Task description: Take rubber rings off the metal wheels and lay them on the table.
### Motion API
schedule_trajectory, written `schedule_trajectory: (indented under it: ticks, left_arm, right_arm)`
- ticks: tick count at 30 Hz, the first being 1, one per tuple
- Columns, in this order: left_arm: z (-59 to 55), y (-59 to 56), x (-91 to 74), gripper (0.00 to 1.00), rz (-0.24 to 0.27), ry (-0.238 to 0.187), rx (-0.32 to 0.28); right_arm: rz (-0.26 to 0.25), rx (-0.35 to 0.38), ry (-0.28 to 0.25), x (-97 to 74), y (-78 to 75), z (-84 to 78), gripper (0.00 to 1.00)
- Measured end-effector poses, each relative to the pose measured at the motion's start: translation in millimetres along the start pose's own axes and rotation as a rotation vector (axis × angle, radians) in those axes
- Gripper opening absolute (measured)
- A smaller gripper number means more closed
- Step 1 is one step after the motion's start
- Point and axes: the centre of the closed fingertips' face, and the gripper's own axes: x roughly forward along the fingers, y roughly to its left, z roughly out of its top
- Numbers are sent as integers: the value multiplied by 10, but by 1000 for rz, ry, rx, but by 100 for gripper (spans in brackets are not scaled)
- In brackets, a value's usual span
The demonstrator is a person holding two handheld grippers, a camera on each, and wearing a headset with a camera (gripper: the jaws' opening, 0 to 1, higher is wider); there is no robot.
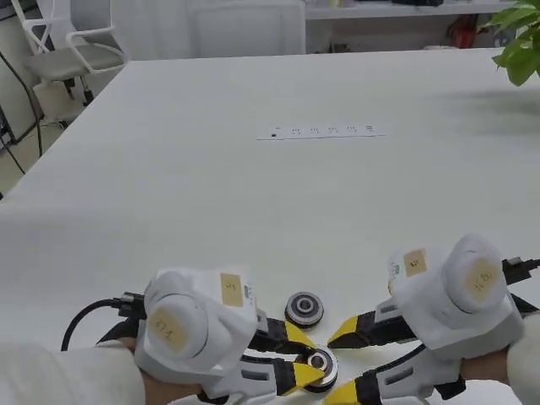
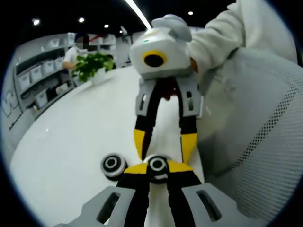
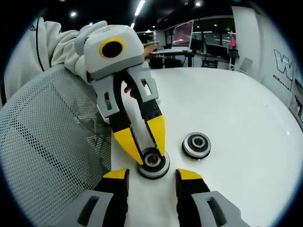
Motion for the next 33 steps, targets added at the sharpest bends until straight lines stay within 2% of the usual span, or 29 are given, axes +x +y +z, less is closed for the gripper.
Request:
schedule_trajectory:
  ticks: [2,7,11,14,20,22,23,24,25,29,33]
  left_arm:
    - [0,-2,2,14,0,-1,0]
    - [5,3,9,14,3,-3,-3]
    - [8,2,15,14,4,-4,-6]
    - [8,4,19,14,4,-5,-7]
    - [5,9,25,14,5,-8,-10]
    - [4,12,25,14,6,-8,-11]
    - [3,12,25,14,6,-8,-12]
    - [2,12,25,14,6,-9,-13]
    - [4,11,29,14,7,-9,-13]
    - [2,14,28,14,8,-9,-14]
    - [2,15,29,14,10,-9,-14]
  right_arm:
    - [-3,-11,-4,-12,-15,14,25]
    - [9,-4,-14,-56,6,18,22]
    - [11,-52,6,-73,9,-12,19]
    - [13,-32,7,-78,1,-21,17]
    - [14,-41,17,-91,-12,-24,15]
    - [14,-38,24,-107,-20,-41,10]
    - [5,-51,35,-116,-40,-63,3]
    - [-30,-74,35,-129,-106,-64,0]
    - [-4,-50,31,-114,-64,-62,0]
    - [-10,-44,37,-108,-70,-61,0]
    - [-29,47,40,-114,-109,-62,0]
